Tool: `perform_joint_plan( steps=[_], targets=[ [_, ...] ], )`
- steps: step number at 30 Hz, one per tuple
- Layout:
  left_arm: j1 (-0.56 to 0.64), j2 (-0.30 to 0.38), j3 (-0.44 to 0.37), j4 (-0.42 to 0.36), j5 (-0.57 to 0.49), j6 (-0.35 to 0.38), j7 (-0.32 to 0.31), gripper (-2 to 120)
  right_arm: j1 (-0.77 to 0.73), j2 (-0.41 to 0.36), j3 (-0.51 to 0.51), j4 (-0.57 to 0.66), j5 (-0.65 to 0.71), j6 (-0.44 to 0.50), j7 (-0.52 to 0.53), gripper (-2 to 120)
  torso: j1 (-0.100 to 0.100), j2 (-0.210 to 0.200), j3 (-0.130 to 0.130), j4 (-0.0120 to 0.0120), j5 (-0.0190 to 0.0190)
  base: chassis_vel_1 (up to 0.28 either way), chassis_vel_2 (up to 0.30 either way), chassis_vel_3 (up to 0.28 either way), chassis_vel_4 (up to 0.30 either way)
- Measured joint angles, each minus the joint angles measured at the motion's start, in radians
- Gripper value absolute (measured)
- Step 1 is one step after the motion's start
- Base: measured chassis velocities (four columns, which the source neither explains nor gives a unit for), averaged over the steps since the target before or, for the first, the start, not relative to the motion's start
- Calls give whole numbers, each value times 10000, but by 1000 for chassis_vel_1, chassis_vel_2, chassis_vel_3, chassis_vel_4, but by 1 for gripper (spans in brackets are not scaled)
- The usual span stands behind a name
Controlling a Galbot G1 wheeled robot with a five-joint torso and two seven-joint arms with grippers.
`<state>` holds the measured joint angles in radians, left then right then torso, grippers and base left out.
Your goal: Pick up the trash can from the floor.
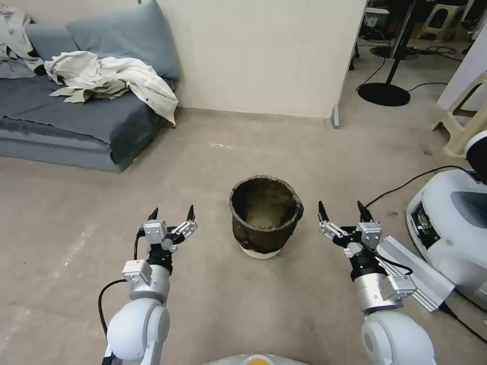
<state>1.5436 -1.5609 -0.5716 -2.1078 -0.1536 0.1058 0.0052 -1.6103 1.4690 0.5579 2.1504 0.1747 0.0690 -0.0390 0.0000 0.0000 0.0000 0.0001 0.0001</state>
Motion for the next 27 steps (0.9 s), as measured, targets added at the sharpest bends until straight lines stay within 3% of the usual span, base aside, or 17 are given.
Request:
perform_joint_plan(
  steps=[9,23,27],
  targets=[
    [-32,8,5,75,-3,-39,9,100,66,29,-31,-242,-20,603,-110,100,1,0,0,0,-1,-66,85,66,-84],
    [-239,280,196,180,-82,23,-131,100,94,36,-31,-437,-60,733,-53,100,0,0,0,-1,-1,-1,4,2,-2],
    [-260,527,341,-143,-733,535,-116,100,55,-17,-17,-434,-47,733,-31,100,0,0,0,-1,-1,0,0,0,0]
  ],
)
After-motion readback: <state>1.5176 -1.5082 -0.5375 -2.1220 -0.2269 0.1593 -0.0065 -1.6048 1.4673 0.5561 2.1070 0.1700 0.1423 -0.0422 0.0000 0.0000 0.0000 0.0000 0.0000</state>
